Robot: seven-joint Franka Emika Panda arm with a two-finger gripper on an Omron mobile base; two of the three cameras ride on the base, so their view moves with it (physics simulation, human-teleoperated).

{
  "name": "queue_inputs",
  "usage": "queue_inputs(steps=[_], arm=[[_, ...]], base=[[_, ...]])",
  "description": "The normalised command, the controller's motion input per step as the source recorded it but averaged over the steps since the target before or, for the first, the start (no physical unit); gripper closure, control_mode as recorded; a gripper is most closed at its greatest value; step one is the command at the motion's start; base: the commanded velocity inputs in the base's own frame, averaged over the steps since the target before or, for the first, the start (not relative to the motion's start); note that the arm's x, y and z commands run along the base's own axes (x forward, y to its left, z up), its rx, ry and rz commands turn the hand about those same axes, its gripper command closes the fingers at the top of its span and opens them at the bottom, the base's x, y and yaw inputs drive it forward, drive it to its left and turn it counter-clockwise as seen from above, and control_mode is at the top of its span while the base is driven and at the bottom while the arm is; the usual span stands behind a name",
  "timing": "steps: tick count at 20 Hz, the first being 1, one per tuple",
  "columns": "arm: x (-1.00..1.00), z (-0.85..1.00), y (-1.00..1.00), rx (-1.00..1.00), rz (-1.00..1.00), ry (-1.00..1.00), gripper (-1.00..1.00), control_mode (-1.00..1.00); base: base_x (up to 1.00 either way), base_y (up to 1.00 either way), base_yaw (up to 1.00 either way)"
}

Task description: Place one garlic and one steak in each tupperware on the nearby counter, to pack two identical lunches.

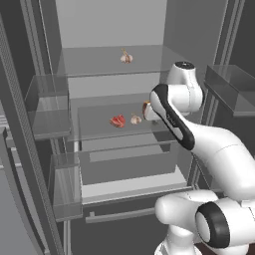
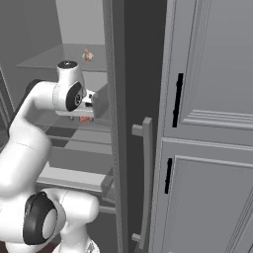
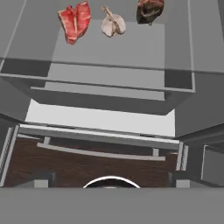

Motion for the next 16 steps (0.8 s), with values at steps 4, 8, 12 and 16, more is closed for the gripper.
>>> queue_inputs(steps=[4, 8, 12, 16], arm=[[0.57, -0.77, 0.26, 0.00, -0.15, -0.30, -1.00, -1.00], [0.42, -0.40, 0.00, 0.00, -0.12, -0.08, -1.00, -1.00], [0.50, -0.04, 0.00, 0.00, -0.09, 0.00, -1.00, -1.00], [0.71, -0.01, 0.00, 0.03, -0.04, 0.00, -1.00, -1.00]], base=[[0.00, 0.00, 0.00], [0.00, 0.00, 0.00], [0.00, 0.00, 0.00], [0.00, 0.00, 0.00]])
